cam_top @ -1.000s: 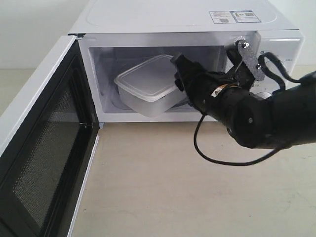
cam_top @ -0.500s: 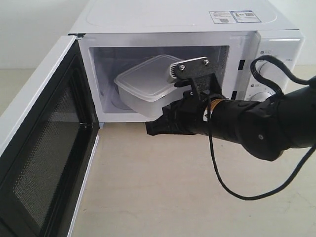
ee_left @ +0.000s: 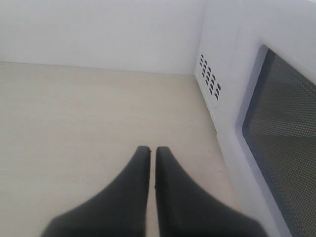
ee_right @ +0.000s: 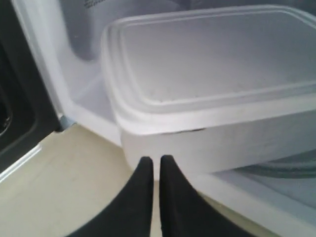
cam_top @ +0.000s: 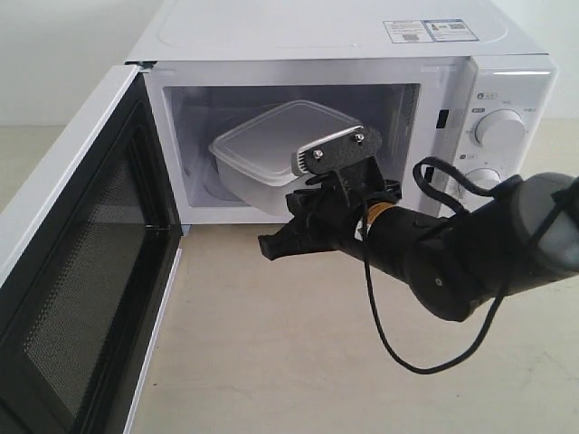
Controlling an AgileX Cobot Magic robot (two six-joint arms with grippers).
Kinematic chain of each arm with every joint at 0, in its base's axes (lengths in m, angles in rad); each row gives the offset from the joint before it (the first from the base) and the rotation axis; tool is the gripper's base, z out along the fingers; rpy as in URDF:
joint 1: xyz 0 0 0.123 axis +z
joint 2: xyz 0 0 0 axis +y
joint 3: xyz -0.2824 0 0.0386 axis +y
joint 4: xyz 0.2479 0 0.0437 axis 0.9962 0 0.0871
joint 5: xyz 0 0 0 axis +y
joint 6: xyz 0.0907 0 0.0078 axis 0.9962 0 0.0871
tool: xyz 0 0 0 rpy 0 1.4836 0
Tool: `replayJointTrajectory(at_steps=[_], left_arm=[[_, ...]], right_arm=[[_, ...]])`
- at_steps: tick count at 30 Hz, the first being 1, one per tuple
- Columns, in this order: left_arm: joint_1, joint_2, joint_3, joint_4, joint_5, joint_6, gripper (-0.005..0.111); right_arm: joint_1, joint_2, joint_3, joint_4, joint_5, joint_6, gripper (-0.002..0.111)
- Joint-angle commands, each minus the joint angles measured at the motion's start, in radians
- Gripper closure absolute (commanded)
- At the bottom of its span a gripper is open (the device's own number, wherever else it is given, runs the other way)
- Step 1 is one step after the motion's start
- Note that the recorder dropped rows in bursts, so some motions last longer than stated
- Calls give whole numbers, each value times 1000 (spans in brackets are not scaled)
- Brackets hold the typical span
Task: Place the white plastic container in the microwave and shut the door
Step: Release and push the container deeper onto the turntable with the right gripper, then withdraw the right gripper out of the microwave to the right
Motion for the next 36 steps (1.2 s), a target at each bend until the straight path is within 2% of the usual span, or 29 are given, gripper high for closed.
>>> replayJointTrajectory(at_steps=[1, 9, 16, 22, 26, 36], left_arm=[[-10, -3, 4, -8, -4, -8, 102], [-10, -3, 4, -8, -4, -8, 102], [-10, -3, 4, -8, -4, -8, 102], [-10, -3, 4, -8, -4, -8, 102], [-10, -3, 4, -8, -4, -8, 102], [-10, -3, 4, -8, -4, -8, 102]], right_arm=[[0, 58, -68, 45, -18, -10, 108], [0, 133, -209, 45, 14, -10, 108], [0, 135, -239, 76, 29, -50, 108], [2, 118, -237, 57, 215, -43, 108], [2, 45, -159, 55, 185, -65, 108], [2, -279, 200, 59, 106, 0, 108]])
